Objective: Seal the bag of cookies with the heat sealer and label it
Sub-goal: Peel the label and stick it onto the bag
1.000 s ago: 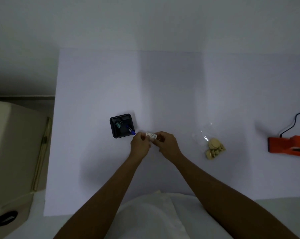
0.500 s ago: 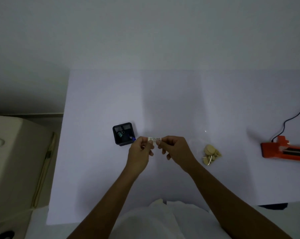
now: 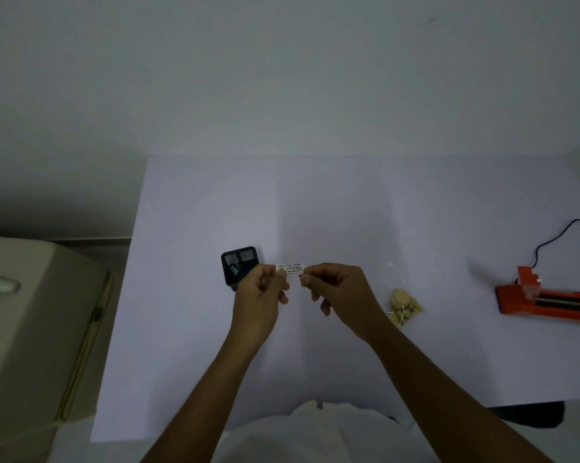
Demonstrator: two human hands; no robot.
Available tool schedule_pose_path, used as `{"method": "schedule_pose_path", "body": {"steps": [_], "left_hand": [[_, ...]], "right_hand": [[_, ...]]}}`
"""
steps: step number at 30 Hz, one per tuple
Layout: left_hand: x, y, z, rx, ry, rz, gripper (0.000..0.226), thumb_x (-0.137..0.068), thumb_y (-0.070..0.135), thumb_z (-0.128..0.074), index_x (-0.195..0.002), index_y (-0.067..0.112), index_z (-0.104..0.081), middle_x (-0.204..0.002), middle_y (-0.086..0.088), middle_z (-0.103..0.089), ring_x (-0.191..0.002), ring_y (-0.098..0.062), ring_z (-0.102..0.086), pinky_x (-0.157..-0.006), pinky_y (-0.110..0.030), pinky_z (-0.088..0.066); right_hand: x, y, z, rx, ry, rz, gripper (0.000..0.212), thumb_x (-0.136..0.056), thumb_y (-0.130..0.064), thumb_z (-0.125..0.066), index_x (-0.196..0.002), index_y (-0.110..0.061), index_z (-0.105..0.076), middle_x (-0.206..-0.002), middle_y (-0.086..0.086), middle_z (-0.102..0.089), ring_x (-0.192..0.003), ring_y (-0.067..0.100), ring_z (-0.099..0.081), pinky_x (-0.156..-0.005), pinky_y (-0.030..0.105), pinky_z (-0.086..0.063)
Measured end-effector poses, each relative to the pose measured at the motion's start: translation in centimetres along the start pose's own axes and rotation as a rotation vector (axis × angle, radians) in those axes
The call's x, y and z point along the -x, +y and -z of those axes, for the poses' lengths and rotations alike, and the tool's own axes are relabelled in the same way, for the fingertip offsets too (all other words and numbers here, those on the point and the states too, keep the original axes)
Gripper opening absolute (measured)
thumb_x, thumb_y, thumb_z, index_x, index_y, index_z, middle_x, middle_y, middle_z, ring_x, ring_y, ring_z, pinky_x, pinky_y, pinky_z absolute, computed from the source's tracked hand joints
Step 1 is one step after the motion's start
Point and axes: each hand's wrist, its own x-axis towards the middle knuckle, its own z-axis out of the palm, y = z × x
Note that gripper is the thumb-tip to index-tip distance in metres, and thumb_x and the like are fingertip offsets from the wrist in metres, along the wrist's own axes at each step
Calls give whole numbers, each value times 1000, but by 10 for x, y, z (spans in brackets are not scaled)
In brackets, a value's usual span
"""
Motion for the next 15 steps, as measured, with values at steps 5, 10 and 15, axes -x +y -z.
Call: {"method": "schedule_pose_path", "body": {"steps": [5,10,15], "left_hand": [[7,3,-1,-3,8,-8,15,-98,24,-52,-101,16,-64,-78,1,-67,-63,-9,-60,-57,-26,-47],[10,1,-1,-49,47,-36,12,-95,25,-58,-100,14,-61,-84,-2,-66,-63,-4,-59,-55,-17,-46],[17,-1,-4,-209,136,-311,22,-84,10,-73,-99,19,-60,-90,6,-62,-75,4,-56,-61,-6,-45]], "right_hand": [[6,-4,-2,-35,12,-3,14,-89,-12,-69,-101,-9,-76,-73,15,-70,-59,22,-61,-44,28,-50],[10,-4,-4,-31,13,12,10,-90,-14,-68,-95,-14,-76,-69,17,-68,-55,25,-58,-44,29,-49],[13,-4,-3,-19,23,15,9,-90,-15,-69,-95,-14,-76,-67,19,-66,-53,28,-54,-43,27,-47]]}}
